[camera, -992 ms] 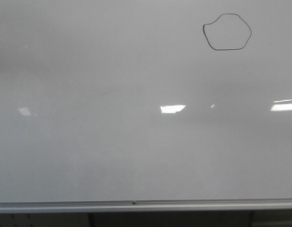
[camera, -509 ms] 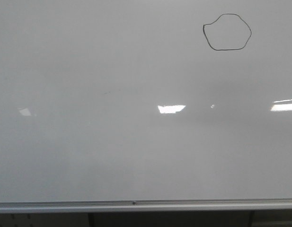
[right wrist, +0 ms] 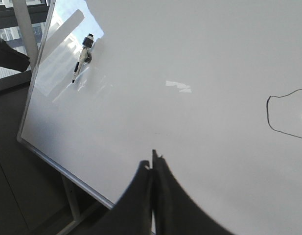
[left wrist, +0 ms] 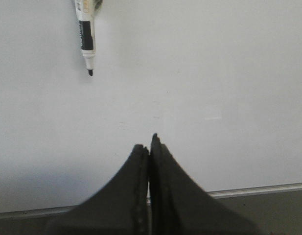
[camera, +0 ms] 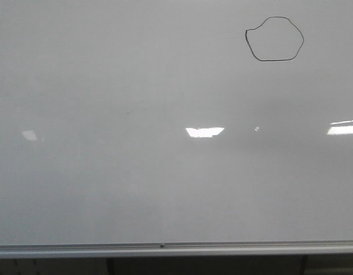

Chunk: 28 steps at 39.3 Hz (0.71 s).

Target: Write number 0 on whiteboard

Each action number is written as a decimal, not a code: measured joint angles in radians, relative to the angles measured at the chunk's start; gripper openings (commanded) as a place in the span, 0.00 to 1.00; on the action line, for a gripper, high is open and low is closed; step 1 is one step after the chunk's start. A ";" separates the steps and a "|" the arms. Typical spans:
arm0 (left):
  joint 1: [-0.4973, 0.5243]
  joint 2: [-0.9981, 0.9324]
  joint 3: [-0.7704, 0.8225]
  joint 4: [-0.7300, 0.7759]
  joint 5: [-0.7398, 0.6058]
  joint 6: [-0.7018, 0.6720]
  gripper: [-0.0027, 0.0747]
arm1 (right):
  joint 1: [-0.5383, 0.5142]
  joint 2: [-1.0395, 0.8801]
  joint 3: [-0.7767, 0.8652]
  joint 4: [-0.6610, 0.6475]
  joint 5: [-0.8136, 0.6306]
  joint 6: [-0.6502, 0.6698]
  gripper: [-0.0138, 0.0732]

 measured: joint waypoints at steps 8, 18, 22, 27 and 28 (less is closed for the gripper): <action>-0.038 -0.175 0.092 -0.050 -0.018 0.000 0.01 | 0.000 0.000 0.000 0.000 -0.002 0.000 0.08; -0.037 -0.246 0.098 -0.078 0.004 0.000 0.01 | 0.000 0.000 0.000 0.000 -0.002 0.000 0.08; -0.037 -0.246 0.100 -0.078 0.008 0.000 0.01 | 0.000 0.000 0.000 0.000 -0.002 0.000 0.08; -0.037 -0.246 0.102 -0.078 0.010 0.000 0.01 | 0.000 0.000 0.000 0.000 -0.002 0.000 0.08; -0.037 -0.246 0.102 -0.078 0.010 0.000 0.01 | 0.000 0.000 0.000 0.000 -0.002 0.000 0.08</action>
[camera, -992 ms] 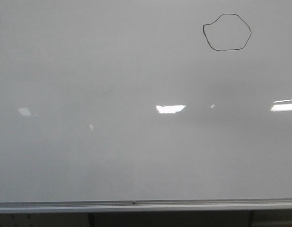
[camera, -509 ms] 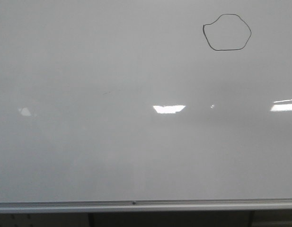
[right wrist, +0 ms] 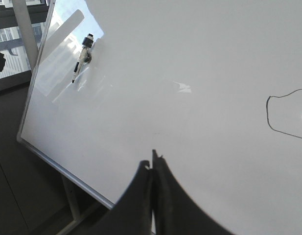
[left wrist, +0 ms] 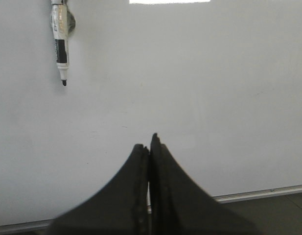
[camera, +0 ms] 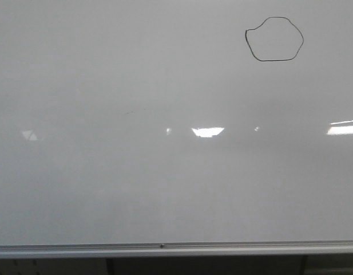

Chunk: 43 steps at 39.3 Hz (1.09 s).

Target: Write number 0 on whiteboard

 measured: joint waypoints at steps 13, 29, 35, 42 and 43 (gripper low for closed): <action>-0.048 -0.040 0.017 0.085 -0.022 -0.016 0.01 | 0.000 0.000 0.000 0.000 0.000 0.000 0.08; -0.106 -0.459 0.368 0.382 -0.298 -0.321 0.01 | 0.000 0.000 0.000 0.000 0.000 0.000 0.08; -0.070 -0.616 0.509 0.382 -0.306 -0.326 0.01 | 0.000 0.000 0.000 0.000 0.000 0.000 0.08; -0.046 -0.639 0.613 0.363 -0.363 -0.329 0.01 | 0.000 0.000 0.001 0.000 0.000 0.000 0.08; -0.043 -0.639 0.627 0.357 -0.377 -0.329 0.01 | 0.000 0.000 0.001 0.000 0.000 0.000 0.08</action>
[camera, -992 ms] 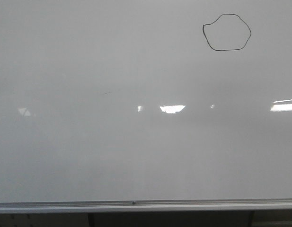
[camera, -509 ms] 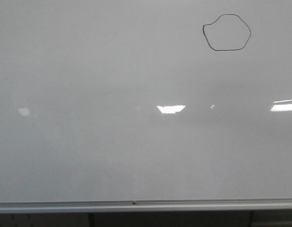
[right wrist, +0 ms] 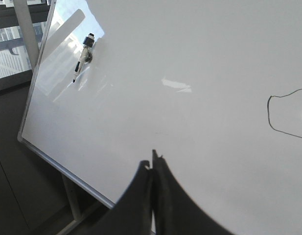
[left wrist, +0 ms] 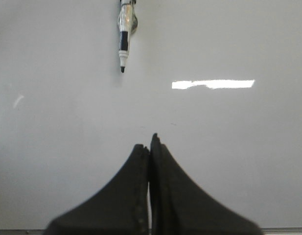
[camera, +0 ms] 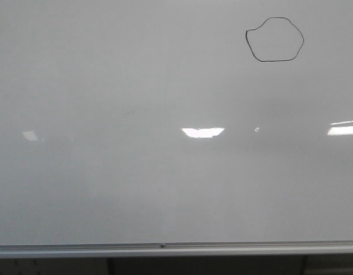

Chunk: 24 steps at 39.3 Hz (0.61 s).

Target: Write number 0 on whiteboard

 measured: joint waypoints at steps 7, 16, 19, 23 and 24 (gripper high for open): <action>0.034 0.000 0.062 -0.024 -0.107 -0.003 0.01 | 0.000 0.000 0.000 0.000 0.000 0.000 0.08; 0.036 0.000 0.062 -0.033 -0.168 -0.003 0.01 | 0.000 0.000 0.000 0.000 0.000 0.000 0.08; 0.036 0.000 0.062 -0.033 -0.168 -0.003 0.01 | 0.000 0.000 0.000 0.000 0.000 0.000 0.08; 0.036 0.000 0.062 -0.034 -0.170 -0.003 0.01 | 0.000 0.000 0.000 0.000 0.000 0.000 0.08; 0.036 0.000 0.062 -0.034 -0.170 -0.003 0.01 | 0.000 0.000 0.000 0.000 0.000 0.000 0.08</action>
